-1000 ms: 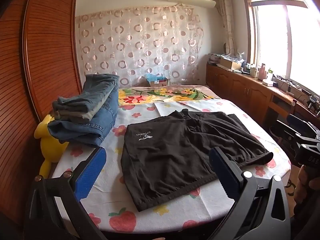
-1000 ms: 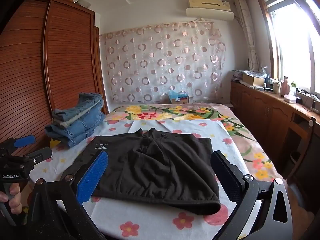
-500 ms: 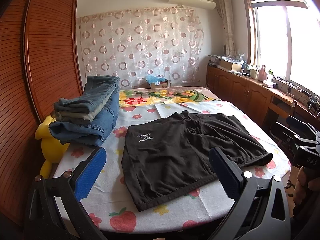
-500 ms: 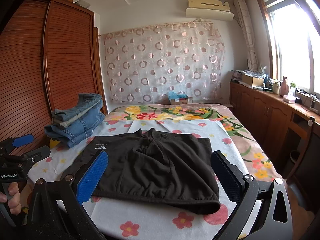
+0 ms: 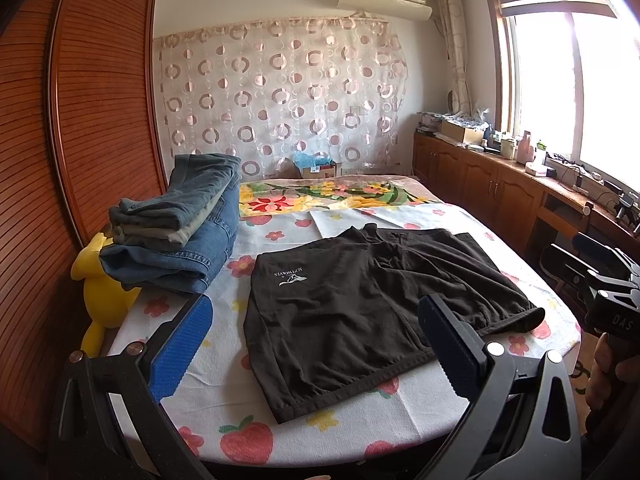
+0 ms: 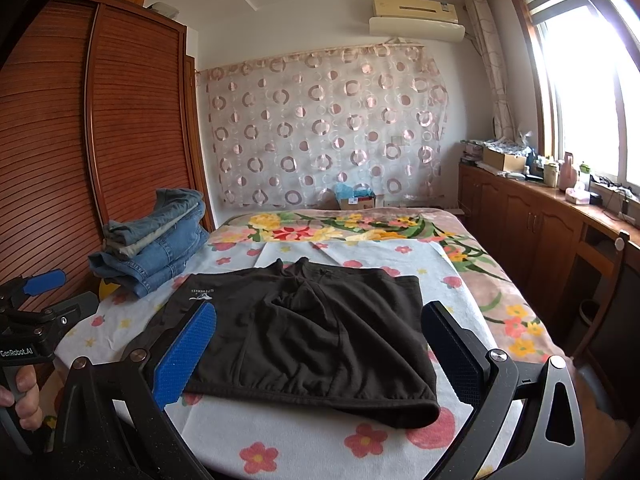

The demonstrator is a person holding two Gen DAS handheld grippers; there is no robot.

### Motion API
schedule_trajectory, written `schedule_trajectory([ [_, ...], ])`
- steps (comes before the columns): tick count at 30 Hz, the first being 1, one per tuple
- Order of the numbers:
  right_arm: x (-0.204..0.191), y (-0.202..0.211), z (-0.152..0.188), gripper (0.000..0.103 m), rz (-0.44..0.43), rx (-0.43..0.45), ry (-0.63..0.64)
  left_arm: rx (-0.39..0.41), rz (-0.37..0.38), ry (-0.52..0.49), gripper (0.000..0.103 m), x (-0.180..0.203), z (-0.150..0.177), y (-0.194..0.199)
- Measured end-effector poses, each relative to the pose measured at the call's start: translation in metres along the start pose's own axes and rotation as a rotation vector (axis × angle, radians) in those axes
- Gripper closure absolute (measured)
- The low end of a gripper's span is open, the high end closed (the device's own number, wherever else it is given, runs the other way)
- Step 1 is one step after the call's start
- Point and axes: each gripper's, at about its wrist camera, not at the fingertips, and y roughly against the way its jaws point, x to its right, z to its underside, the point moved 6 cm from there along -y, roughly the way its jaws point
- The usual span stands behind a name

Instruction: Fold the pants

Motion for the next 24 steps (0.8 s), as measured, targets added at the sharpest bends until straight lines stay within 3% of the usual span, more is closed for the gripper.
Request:
schedule_trajectory([
  [24,0.0000,0.0005,0.0000,0.001,0.000,0.002,-0.002,0.007,-0.001,-0.002,0.000,0.0023,-0.0017,0.0038],
])
